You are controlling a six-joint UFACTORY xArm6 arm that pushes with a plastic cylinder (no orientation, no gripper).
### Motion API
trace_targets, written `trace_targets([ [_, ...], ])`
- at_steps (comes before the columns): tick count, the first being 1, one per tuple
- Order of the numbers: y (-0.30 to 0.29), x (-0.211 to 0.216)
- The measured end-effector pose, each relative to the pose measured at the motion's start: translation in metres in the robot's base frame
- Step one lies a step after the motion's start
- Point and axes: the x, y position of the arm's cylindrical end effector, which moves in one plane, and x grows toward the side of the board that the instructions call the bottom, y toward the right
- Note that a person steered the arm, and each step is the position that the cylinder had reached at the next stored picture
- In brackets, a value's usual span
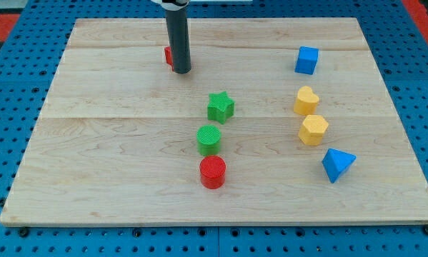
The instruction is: Slide the red star towards the top left of the board
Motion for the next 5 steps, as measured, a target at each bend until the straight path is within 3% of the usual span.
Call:
trace_targets([
  [4,0.011,0.000],
  [5,0.044,-0.017],
])
